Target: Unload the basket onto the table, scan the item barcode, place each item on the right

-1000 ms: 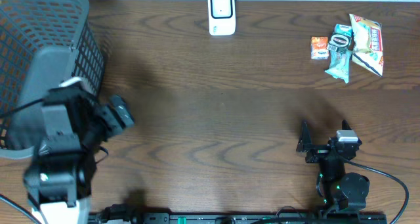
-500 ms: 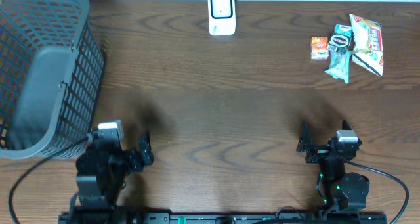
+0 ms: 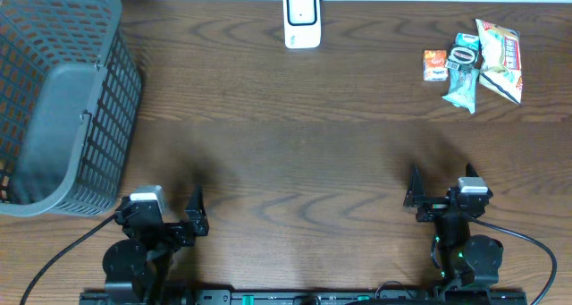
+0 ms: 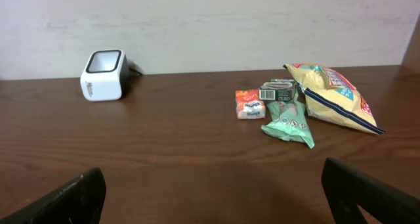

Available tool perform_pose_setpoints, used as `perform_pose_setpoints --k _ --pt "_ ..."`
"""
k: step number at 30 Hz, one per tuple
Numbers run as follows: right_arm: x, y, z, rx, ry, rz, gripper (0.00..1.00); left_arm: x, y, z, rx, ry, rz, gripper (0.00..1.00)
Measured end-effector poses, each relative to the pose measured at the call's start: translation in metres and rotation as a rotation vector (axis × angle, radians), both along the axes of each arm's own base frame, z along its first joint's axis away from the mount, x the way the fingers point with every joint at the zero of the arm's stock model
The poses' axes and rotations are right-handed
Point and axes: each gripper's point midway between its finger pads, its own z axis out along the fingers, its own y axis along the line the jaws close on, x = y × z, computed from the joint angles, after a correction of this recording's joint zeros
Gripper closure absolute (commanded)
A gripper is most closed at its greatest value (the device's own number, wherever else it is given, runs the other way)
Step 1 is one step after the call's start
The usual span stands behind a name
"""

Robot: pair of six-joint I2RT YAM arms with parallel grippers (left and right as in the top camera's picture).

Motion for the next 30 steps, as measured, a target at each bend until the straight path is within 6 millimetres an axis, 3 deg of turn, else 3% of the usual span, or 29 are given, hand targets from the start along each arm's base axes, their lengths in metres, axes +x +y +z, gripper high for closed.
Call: perform_pose_setpoints --k 6,30 --pt "0.000 0.000 0.000 0.000 0.000 0.000 0.01 0.010 0.000 0.014 -0.001 -0.088 0.000 0.02" --pt "0.000 0.000 0.000 0.000 0.000 0.000 0.01 0.043 -0.009 0.007 -0.010 -0.304 -0.034 0.02"
